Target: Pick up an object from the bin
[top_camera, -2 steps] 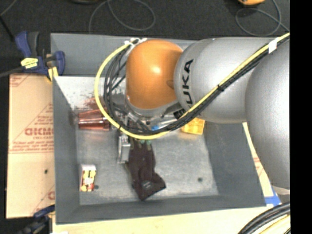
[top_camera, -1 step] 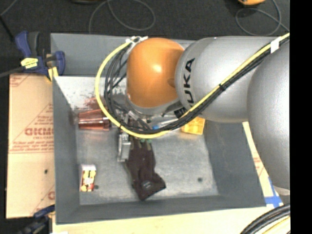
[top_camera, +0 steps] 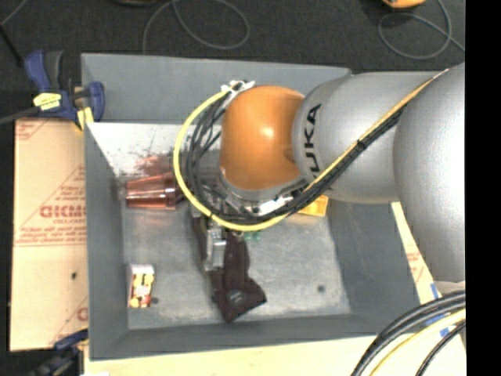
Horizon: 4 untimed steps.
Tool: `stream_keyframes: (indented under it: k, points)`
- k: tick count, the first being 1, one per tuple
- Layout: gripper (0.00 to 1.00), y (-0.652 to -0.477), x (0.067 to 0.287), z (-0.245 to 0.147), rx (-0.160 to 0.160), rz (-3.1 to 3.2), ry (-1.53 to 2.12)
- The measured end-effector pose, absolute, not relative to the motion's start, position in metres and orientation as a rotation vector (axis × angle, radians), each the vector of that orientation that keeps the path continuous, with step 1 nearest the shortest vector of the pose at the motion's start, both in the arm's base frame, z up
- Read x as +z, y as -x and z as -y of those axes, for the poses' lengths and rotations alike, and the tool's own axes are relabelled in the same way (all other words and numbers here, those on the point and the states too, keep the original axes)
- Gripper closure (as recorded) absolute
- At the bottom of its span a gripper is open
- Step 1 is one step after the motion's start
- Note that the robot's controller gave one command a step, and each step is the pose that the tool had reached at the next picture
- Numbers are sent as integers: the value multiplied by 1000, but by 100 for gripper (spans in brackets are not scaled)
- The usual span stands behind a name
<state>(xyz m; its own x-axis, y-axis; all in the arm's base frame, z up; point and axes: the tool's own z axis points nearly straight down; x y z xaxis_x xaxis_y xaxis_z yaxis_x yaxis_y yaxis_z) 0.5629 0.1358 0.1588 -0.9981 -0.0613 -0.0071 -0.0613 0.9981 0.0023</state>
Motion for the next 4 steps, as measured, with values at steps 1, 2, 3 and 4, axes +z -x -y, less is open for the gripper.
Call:
stream_keyframes:
  k: [1, 2, 3, 4]
  points:
    - [0, -581, 132, -98, 2, -3142, 34]
    - [0, -579, 122, -89, -1, -3129, 171]
    - [0, -575, 119, -90, 2, -3123, 293]
    - [0, -590, 99, -53, -5, -3090, 506]
